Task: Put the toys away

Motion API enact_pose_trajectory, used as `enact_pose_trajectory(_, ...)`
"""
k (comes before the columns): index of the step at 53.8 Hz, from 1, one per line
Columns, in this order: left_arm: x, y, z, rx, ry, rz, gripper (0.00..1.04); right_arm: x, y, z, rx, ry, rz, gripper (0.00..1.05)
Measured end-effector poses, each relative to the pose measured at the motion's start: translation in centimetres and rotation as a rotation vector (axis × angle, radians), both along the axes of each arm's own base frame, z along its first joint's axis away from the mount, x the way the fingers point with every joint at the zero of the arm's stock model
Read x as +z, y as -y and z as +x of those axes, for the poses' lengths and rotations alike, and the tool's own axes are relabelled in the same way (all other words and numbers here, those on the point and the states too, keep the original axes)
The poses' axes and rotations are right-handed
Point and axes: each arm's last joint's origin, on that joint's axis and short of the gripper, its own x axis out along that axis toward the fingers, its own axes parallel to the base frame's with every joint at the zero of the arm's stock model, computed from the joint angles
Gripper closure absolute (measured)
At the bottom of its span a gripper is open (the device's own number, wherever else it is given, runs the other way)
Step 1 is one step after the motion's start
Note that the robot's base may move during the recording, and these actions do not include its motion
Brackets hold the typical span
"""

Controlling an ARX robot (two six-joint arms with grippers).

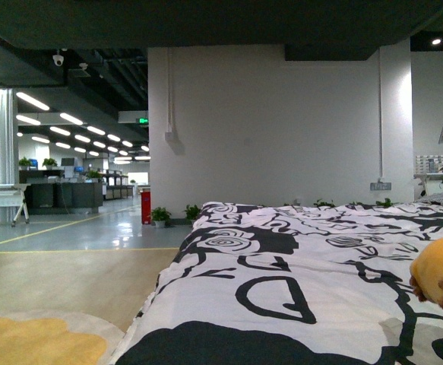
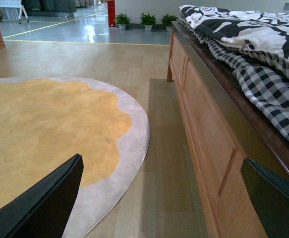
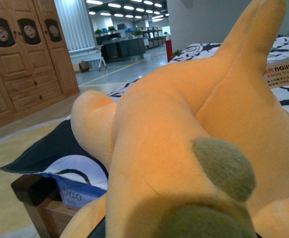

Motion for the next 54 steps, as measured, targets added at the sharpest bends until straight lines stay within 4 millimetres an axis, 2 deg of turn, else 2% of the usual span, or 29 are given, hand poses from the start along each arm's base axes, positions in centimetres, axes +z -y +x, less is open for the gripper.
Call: enact_pose_trajectory(54,0.0,-0.11,0.0,0.032,0.0,0.003,0.06,-0.2,0.01,0.05,-0.003,-0.007,0.009,0.86)
